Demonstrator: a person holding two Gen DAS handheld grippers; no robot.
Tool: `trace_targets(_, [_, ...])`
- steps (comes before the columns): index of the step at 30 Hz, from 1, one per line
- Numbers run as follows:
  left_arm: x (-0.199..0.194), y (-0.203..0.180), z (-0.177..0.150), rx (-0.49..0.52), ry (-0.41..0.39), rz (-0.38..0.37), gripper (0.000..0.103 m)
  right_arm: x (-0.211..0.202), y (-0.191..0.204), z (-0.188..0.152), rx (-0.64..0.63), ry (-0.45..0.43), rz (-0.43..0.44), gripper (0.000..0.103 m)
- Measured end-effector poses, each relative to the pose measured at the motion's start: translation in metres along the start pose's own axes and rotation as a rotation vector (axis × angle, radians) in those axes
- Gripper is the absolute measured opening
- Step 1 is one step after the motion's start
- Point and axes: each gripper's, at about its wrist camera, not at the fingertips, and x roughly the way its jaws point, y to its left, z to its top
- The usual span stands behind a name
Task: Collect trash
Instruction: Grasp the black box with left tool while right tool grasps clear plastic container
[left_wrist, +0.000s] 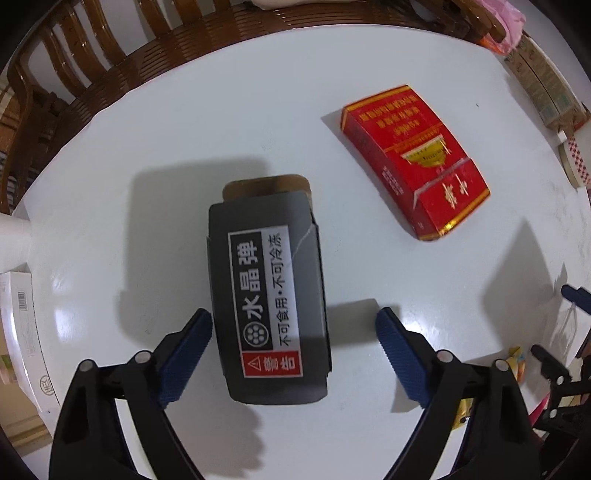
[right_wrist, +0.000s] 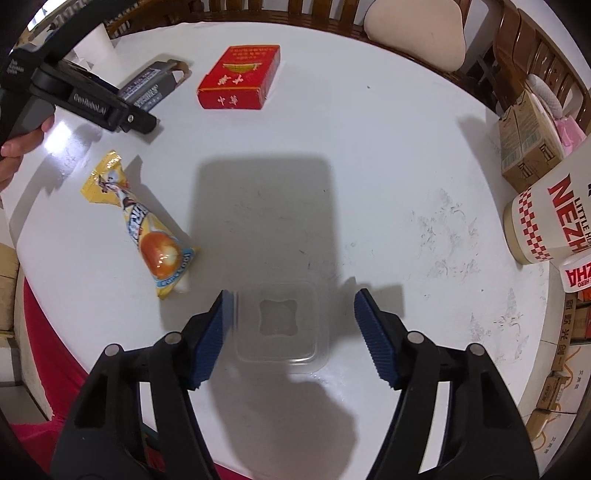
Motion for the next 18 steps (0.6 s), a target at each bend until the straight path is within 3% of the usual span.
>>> trace_targets(4, [0.0,0.0,0.007,0.006,-0.003,-0.037,0.074,0.0,-0.003,0.0,0.009,-0.002,0.007,0.065])
trace_targets(6, [0.0,-0.001,0.009,0.007,0.0,-0.057,0.062,0.0,-0.004,0.0,0.009,-0.001,0.012,0.059])
trace_targets(10, [0.0,-0.001,0.013,0.01,0.003,-0.052,0.06,0.001,-0.006,0.004,0.007,-0.001,0.01,0.055])
trace_targets(14, [0.0,0.003,0.016,0.014,0.0,-0.053,0.059,0.0,-0.005,0.007,0.014,-0.001,0.023,0.044])
trace_targets(18, [-0.001,0.002,0.014,0.021,-0.001,-0.047,0.055,-0.001,-0.005,0.011,0.006,-0.006,0.003,0.044])
